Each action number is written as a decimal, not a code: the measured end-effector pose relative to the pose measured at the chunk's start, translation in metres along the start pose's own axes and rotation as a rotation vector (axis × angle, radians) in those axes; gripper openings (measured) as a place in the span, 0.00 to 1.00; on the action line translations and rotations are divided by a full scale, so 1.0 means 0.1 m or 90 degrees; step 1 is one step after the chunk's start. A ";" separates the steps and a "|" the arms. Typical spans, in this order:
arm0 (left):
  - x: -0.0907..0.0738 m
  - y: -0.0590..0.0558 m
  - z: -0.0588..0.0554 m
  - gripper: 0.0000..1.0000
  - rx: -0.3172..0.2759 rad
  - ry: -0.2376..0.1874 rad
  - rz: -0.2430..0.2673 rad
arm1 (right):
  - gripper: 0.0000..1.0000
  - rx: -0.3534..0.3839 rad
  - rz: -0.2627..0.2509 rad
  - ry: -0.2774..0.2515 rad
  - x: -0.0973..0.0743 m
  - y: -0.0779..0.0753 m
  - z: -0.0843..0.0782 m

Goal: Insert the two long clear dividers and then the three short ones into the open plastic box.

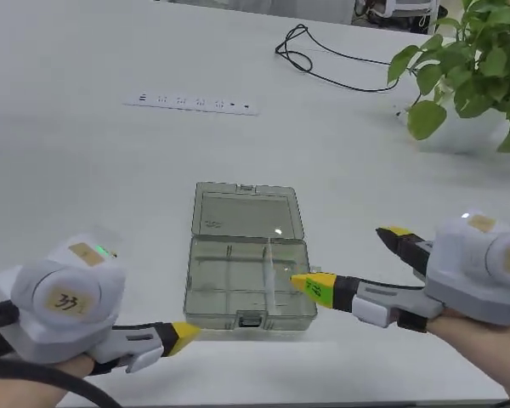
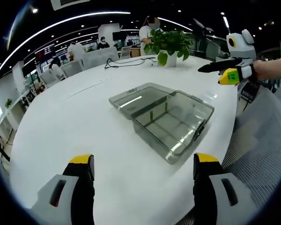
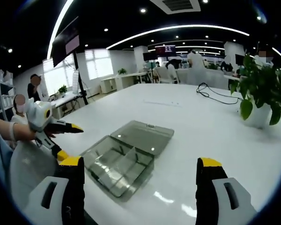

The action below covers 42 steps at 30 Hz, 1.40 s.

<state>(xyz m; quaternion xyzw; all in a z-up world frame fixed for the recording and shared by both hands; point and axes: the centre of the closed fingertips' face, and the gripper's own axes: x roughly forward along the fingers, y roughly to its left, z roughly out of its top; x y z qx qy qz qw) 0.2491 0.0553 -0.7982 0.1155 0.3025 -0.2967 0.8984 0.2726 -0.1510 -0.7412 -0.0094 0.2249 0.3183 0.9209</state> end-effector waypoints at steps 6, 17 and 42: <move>-0.05 0.15 -0.05 0.89 -0.026 0.014 0.015 | 1.00 -0.014 -0.008 -0.015 -0.07 0.01 -0.04; -0.16 0.76 -0.31 0.86 -0.079 0.103 0.063 | 1.00 -0.044 -0.001 -0.008 -0.14 0.05 -0.14; -0.01 1.23 -0.55 0.53 -0.010 0.256 0.060 | 1.00 -0.028 -0.009 -0.007 -0.24 0.02 -0.23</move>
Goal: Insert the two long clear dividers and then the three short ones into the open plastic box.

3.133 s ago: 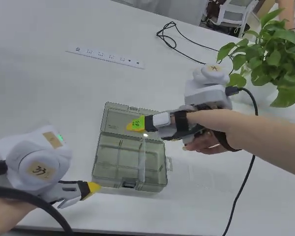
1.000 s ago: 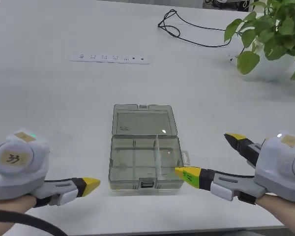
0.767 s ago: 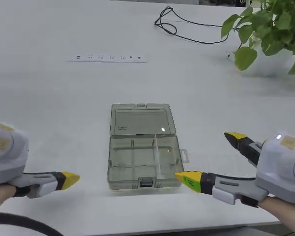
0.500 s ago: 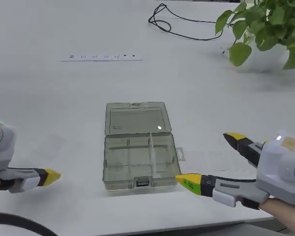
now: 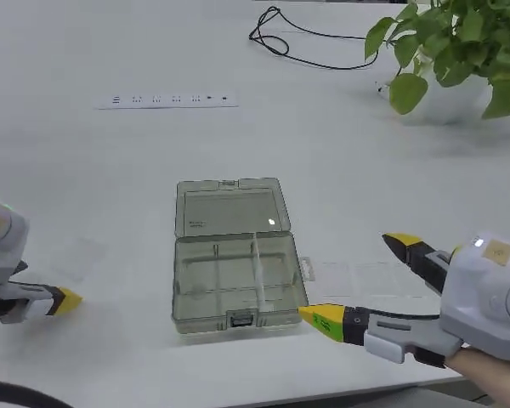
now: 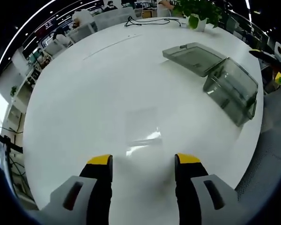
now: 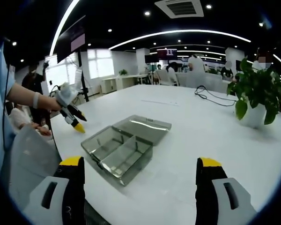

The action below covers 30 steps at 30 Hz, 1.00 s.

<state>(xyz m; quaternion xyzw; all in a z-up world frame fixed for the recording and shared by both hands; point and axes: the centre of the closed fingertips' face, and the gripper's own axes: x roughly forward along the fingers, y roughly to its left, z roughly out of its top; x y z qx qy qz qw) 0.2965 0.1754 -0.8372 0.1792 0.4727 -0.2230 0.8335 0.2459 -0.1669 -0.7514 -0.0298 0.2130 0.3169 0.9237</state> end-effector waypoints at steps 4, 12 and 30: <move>0.02 0.02 -0.01 0.48 -0.006 0.016 -0.006 | 0.99 0.001 0.002 0.003 0.00 0.01 -0.01; 0.05 -0.03 -0.02 0.40 -0.022 0.025 -0.035 | 0.98 -0.002 0.002 0.005 0.00 0.00 -0.01; 0.04 -0.04 -0.02 0.32 -0.028 0.026 -0.046 | 0.95 -0.016 0.004 0.007 -0.01 -0.02 0.05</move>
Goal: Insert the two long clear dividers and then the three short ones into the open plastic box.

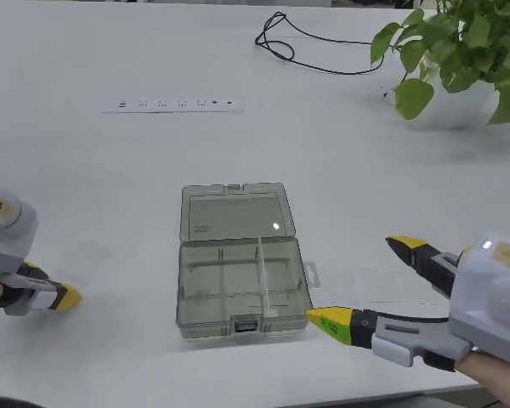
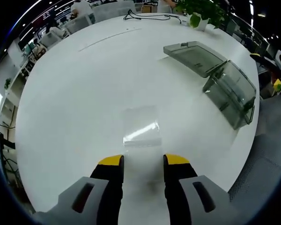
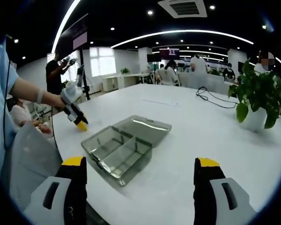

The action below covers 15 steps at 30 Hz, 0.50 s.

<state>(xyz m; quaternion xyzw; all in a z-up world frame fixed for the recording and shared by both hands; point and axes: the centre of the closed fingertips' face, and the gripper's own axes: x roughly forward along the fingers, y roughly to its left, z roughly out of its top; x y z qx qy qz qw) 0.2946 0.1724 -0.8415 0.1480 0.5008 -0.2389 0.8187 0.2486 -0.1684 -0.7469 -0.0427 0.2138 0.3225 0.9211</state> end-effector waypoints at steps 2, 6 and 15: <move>0.00 0.00 0.00 0.32 0.001 -0.002 -0.001 | 0.95 -0.001 0.000 -0.002 0.00 -0.01 0.01; -0.01 -0.01 0.00 0.32 0.000 -0.011 0.001 | 0.94 0.001 -0.004 -0.007 0.00 -0.03 0.05; 0.00 -0.02 0.04 0.30 -0.013 -0.029 -0.001 | 0.93 0.001 -0.003 -0.008 -0.01 -0.01 0.06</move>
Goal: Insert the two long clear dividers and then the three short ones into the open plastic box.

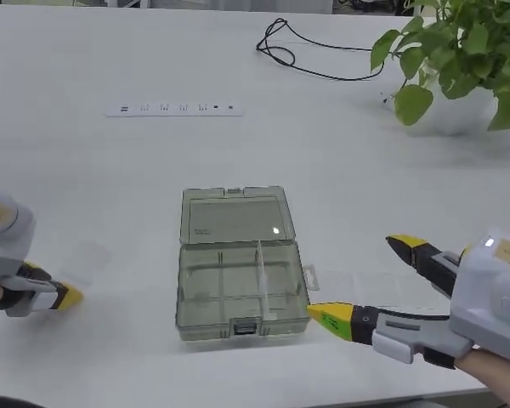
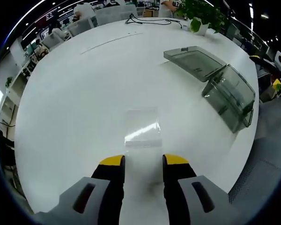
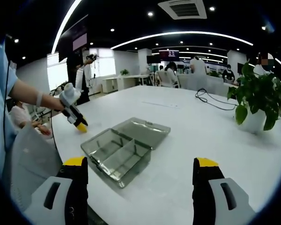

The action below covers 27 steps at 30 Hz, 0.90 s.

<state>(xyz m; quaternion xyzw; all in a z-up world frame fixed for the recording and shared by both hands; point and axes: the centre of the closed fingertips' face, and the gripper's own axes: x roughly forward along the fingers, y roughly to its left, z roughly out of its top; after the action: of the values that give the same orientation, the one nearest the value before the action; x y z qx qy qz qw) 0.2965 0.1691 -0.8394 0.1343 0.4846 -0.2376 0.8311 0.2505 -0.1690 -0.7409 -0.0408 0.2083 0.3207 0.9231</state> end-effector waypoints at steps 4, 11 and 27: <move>0.00 -0.01 0.00 0.30 0.007 -0.002 -0.001 | 0.92 0.000 0.000 0.003 0.00 0.01 -0.01; 0.00 -0.01 0.01 0.30 0.008 -0.009 -0.003 | 0.92 0.004 0.000 0.002 0.01 0.02 0.01; -0.03 -0.13 0.16 0.30 -0.041 -0.072 -0.016 | 0.91 0.008 0.009 0.003 0.07 0.06 0.04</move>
<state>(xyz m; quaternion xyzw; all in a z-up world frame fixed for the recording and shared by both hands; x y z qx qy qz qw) 0.3005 0.1513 -0.8292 0.0879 0.4456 -0.2393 0.8582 0.2528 -0.1595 -0.7401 -0.0346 0.2124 0.3258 0.9206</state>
